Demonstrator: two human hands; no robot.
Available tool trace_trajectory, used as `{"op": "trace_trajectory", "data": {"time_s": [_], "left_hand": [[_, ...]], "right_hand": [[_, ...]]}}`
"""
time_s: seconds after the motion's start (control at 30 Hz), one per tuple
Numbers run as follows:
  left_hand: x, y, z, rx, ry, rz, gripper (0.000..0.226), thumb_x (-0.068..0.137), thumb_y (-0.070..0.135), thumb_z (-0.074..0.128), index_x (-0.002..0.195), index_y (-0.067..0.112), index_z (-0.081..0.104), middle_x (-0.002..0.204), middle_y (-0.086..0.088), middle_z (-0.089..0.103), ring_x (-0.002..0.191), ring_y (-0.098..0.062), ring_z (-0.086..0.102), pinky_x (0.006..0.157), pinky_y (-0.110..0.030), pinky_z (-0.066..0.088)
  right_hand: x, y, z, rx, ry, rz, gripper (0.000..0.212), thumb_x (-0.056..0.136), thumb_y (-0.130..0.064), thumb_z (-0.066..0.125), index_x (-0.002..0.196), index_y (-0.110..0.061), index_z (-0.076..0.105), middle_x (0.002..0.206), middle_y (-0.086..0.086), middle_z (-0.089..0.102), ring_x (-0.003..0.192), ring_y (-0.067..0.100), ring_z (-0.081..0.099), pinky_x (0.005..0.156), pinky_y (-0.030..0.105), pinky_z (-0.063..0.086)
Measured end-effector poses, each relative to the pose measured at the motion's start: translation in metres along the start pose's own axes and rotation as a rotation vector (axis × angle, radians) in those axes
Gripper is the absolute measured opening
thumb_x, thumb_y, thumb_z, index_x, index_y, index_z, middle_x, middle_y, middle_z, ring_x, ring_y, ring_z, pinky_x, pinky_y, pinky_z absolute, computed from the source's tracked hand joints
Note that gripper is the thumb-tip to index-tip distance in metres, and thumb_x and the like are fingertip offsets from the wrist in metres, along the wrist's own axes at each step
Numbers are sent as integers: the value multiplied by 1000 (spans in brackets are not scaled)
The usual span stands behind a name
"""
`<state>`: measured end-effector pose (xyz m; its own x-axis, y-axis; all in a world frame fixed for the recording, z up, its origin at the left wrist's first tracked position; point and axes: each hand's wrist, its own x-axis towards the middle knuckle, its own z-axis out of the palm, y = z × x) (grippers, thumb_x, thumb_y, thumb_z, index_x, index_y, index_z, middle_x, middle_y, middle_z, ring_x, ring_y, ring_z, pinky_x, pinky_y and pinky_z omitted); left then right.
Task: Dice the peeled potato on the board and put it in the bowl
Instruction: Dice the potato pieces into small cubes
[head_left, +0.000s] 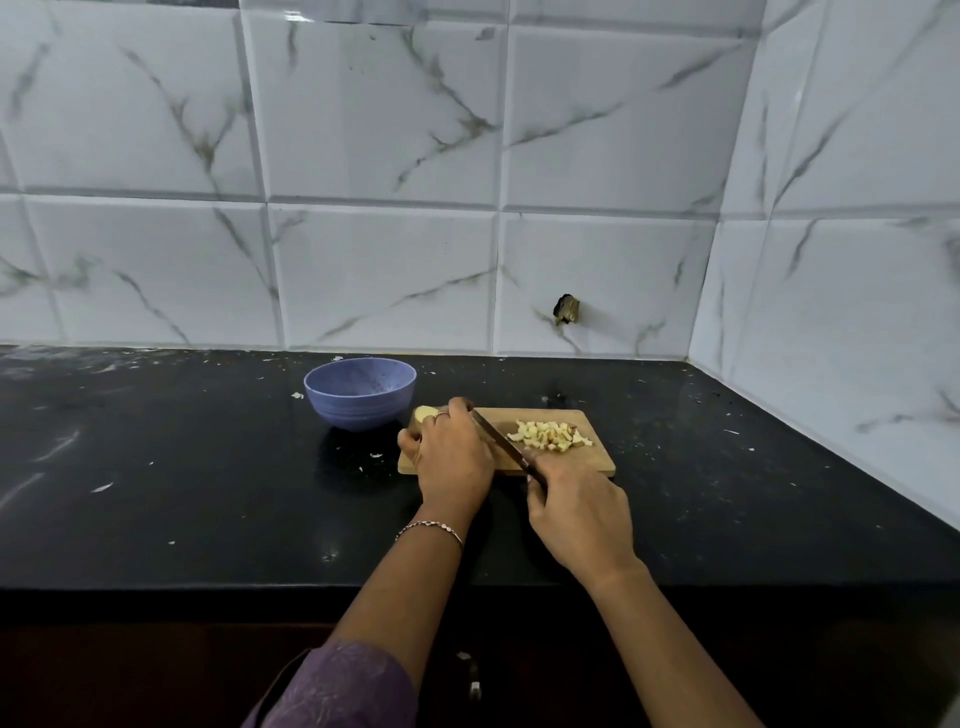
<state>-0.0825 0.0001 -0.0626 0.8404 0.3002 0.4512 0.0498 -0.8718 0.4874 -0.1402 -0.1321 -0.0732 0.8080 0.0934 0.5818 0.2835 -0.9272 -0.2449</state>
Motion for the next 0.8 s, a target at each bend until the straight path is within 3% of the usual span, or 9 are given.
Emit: {"op": "trace_trajectory", "data": {"time_s": [0.5, 0.8], "left_hand": [[2, 0, 2, -25, -45, -6, 42, 92, 18, 57, 132, 25, 43, 123, 2, 61, 124, -21, 47, 110, -48, 19], [2, -2, 8, 109, -126, 122, 32, 94, 31, 52, 126, 24, 55, 132, -3, 51, 128, -24, 38, 108, -49, 21]], "right_hand": [[14, 9, 3, -105, -23, 67, 31, 98, -32, 52, 127, -37, 60, 95, -10, 68, 87, 12, 64, 70, 29, 54], [28, 20, 2, -127, -47, 100, 29, 99, -32, 50, 126, -36, 59, 95, -8, 68, 89, 15, 65, 65, 28, 42]]}}
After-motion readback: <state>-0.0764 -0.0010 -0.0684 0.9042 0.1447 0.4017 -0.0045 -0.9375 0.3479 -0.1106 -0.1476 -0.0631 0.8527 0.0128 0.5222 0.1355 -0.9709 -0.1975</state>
